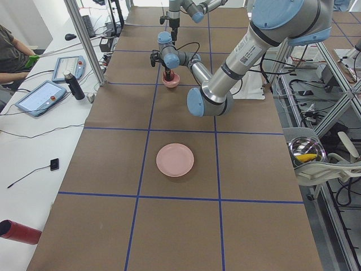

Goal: Move apple from plate to bowl
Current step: 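Carry the apple over the pink bowl with the left gripper and lower it in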

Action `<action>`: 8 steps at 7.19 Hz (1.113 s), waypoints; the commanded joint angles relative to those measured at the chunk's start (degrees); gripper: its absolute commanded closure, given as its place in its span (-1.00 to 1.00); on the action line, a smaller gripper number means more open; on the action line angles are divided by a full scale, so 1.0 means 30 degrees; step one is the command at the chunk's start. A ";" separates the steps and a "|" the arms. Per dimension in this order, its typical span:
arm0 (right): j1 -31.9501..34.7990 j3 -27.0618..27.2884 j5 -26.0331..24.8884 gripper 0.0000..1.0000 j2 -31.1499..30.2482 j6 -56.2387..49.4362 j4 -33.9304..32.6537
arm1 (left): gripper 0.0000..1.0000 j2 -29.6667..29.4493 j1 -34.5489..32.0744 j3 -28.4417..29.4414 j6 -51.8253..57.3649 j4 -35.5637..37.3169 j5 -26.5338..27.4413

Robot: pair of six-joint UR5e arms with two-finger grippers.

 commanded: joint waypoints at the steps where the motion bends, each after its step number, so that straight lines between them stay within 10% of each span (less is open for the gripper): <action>1: -0.0003 -0.0184 0.0009 -1.00 0.0077 -0.0001 0.0000 | 0.19 0.0054 0.0124 0.0114 -0.0160 -0.0017 0.0036; 4: 0.0027 -0.0183 -0.0020 -1.00 -0.0011 -0.0001 0.0000 | -0.94 0.0054 0.0154 0.0115 -0.0161 -0.0047 0.0036; 8: 0.0201 -0.0184 -0.0049 -1.00 -0.0070 -0.0030 0.0000 | -0.95 0.0112 0.0038 -0.0583 -0.0482 -0.0369 0.0241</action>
